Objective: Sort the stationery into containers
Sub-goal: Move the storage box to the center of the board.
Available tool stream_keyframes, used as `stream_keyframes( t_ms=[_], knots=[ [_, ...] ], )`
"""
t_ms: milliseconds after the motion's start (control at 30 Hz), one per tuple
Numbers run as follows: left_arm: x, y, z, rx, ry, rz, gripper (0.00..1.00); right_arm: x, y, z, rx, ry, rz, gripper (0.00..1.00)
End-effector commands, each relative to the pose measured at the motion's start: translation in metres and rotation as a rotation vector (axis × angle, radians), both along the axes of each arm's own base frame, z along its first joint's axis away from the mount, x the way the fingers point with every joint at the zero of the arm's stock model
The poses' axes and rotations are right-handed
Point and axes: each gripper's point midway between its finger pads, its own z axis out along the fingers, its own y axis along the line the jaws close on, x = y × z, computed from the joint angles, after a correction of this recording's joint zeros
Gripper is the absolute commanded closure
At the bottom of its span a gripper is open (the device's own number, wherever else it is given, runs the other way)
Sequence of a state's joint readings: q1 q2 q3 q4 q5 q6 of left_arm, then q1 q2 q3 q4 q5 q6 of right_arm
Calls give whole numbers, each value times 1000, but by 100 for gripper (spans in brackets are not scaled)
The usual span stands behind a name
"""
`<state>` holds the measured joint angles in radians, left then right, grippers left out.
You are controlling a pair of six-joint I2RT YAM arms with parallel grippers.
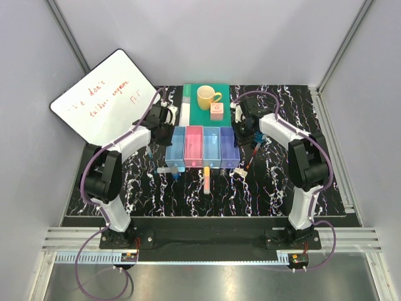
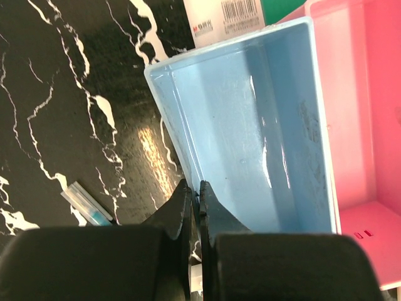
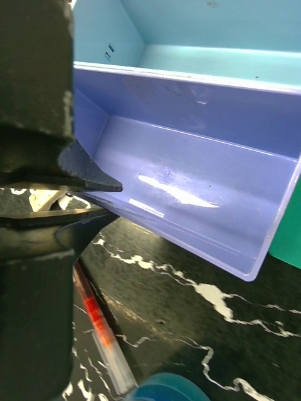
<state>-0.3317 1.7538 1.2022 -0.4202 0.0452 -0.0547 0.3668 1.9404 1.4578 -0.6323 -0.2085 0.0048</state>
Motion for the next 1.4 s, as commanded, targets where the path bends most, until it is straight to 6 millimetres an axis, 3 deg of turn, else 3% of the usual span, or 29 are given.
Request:
stream_keyframes(
  t_ms=[0,100,300,433,600,1367],
  knots=[
    [-66,-45,-12,-89,170,-236,100,-16,38,23,110,-45,91,83],
    [-69,-45,-10,-89,167,-240,100,-25,36,21,107,-33,92,83],
    [-69,-47,-6,-96,159,-220,100,-22,35,27,98,-58,96,79],
    [-63,-46,-5,-76,150,-212,91,-16,37,31,101,-74,100,52],
    [-52,-48,4,-72,115,-212,79,-10,36,35,83,-105,122,36],
    [0,-51,61,-38,-102,-200,56,-6,33,58,75,-172,139,34]
  ],
)
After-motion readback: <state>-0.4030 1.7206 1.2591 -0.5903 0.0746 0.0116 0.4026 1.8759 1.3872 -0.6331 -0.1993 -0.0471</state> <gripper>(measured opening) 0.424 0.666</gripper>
